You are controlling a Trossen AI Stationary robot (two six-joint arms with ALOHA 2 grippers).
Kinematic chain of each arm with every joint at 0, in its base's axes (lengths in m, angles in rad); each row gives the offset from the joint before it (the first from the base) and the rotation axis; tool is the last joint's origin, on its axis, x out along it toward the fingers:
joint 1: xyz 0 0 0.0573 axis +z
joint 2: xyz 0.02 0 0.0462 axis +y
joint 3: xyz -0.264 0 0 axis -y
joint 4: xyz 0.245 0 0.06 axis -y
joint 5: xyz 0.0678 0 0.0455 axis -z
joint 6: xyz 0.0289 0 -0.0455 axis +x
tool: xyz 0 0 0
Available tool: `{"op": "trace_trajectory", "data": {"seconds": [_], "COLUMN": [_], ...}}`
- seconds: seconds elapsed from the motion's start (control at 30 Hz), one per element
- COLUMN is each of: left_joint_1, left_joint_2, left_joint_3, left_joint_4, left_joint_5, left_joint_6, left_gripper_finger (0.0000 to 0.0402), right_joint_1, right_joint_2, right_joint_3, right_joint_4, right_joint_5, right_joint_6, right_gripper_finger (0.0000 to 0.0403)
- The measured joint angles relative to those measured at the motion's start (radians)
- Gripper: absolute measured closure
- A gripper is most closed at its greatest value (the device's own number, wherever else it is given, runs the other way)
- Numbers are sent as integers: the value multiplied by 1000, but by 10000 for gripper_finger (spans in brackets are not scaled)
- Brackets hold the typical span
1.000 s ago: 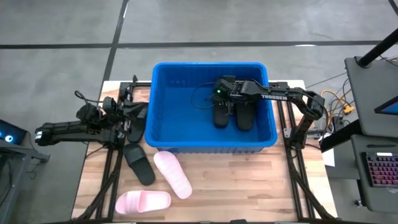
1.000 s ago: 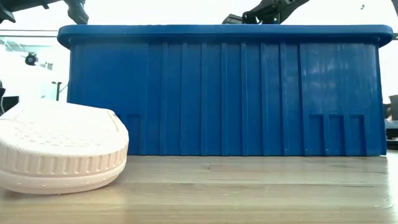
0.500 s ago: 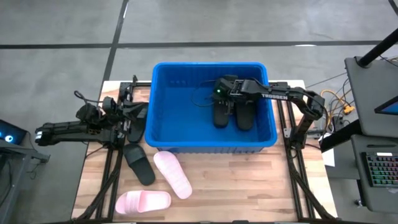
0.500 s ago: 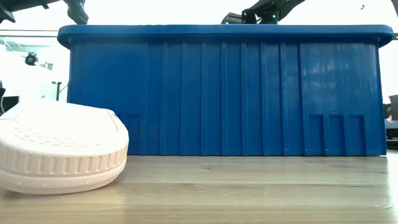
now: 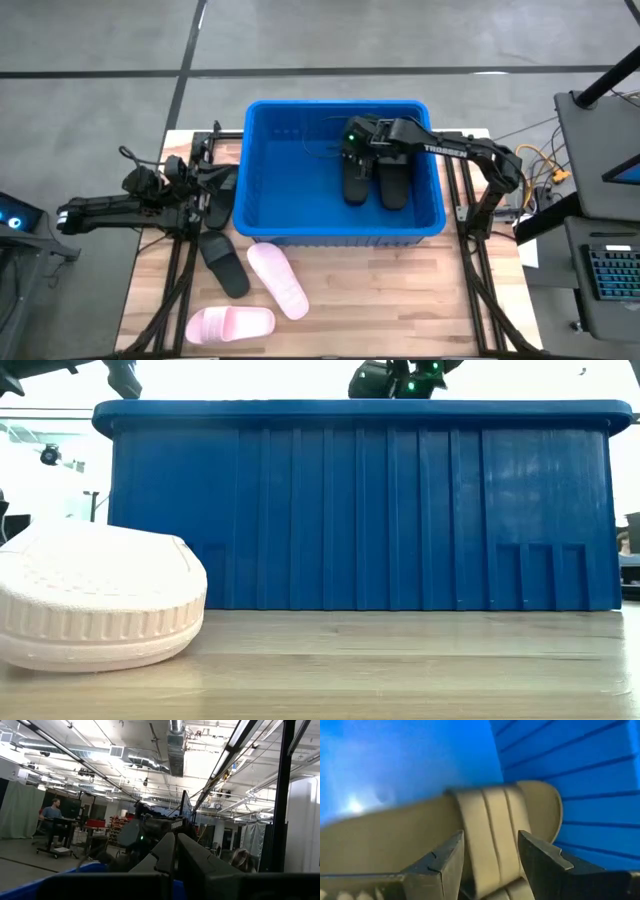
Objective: Pick and place slides into bin
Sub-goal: Put the pink slide into the blue bin
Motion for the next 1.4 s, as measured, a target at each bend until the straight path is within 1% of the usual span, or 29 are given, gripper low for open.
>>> {"op": "trace_trajectory", "data": {"seconds": [0.07,0.17,0.27,0.37,0.47,0.57,0.67,0.77,0.9,1.03,1.23,1.3,1.37,1.4], "left_joint_1": [0,0,0,1,1,1,1,1,1,1,1,1,1,1], "left_joint_2": [0,0,0,0,0,0,0,-1,-8,-16,-24,-24,-24,-22], "left_joint_3": [-2,-7,-7,-7,-7,-8,-7,-7,-11,-12,-12,-12,-12,-12], "left_joint_4": [0,0,0,0,0,0,1,3,0,0,0,0,0,0], "left_joint_5": [0,0,-1,-2,-2,-2,-5,-28,-35,-35,-35,-36,-43,-49], "left_joint_6": [0,0,0,0,0,0,0,1,1,1,12,30,36,36], "left_gripper_finger": [395,395,395,395,395,395,395,395,395,395,395,395,395,395], "right_joint_1": [6,13,27,43,65,88,111,139,181,224,273,277,278,278], "right_joint_2": [0,0,0,0,-5,-10,-28,-62,-134,-241,-428,-493,-558,-587], "right_joint_3": [40,106,163,207,229,240,222,194,133,36,-217,-303,-383,-425], "right_joint_4": [3,19,74,146,242,310,403,478,636,859,1358,1428,1419,1418], "right_joint_5": [-36,-129,-217,-279,-309,-312,-315,-314,-314,-311,-312,-310,-297,-272], "right_joint_6": [48,94,130,153,160,176,224,226,265,280,289,289,303,316], "right_gripper_finger": [227,227,227,227,227,227,227,227,227,227,227,227,227,227]}}
